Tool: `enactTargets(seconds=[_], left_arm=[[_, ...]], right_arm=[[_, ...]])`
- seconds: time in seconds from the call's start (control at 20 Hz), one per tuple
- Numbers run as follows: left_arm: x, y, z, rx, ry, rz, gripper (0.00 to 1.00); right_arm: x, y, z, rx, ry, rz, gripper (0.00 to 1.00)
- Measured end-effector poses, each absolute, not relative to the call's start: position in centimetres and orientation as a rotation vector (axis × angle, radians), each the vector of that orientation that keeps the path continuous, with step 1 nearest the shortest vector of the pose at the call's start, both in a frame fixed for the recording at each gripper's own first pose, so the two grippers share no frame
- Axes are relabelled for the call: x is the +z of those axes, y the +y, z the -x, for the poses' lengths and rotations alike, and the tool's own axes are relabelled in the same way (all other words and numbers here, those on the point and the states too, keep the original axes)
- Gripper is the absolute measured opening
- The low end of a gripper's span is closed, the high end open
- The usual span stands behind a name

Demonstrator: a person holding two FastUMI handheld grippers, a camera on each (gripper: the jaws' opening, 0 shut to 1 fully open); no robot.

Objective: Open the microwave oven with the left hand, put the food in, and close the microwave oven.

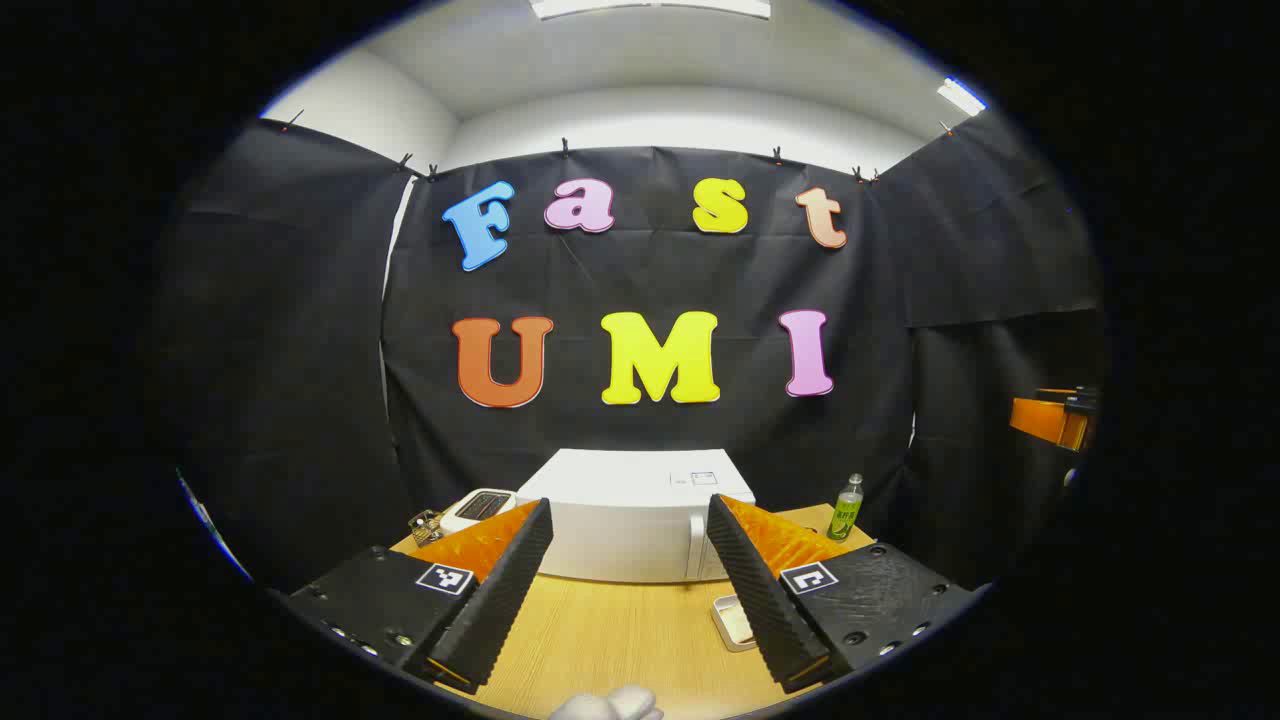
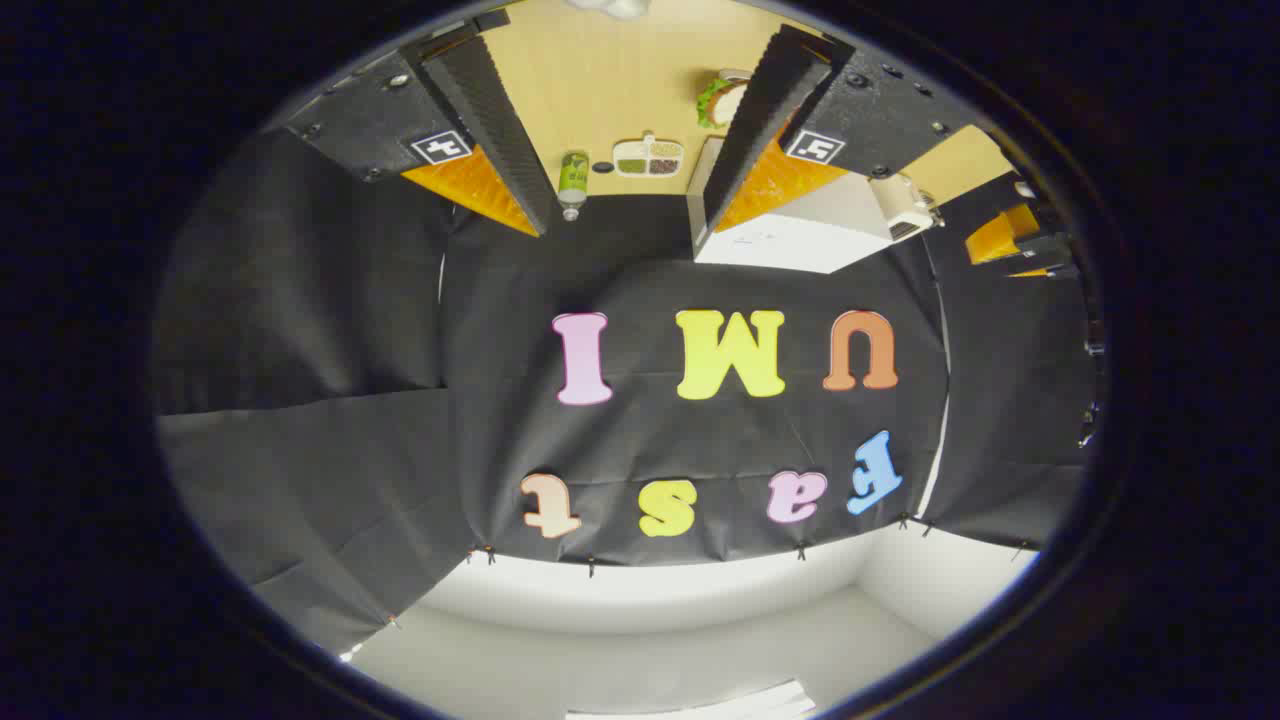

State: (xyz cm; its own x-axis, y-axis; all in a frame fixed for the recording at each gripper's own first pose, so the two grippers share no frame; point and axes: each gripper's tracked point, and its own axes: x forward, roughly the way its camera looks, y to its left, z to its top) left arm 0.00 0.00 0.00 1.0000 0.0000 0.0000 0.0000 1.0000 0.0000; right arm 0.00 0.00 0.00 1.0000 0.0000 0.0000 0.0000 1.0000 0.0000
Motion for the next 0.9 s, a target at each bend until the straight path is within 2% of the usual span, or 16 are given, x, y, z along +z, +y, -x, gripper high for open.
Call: enactTargets(seconds=[0.05,0.3,0.35,0.9], left_arm=[[0.0,0.1,-0.2,0.003,0.001,-0.002,0.96],[0.0,0.7,-0.8,0.009,-0.001,-0.012,0.95],[-0.1,0.8,-1.0,0.011,-0.002,-0.015,0.95],[-3.4,0.2,-5.0,0.002,-0.009,-0.021,0.95]], right_arm=[[0.0,-0.1,-0.2,-0.002,0.002,0.003,0.92],[0.7,0.4,-0.7,0.007,-0.016,0.009,0.92],[0.7,0.7,-1.0,0.011,-0.014,0.01,0.99],[-0.3,0.2,-2.2,0.009,0.014,0.009,0.99]])
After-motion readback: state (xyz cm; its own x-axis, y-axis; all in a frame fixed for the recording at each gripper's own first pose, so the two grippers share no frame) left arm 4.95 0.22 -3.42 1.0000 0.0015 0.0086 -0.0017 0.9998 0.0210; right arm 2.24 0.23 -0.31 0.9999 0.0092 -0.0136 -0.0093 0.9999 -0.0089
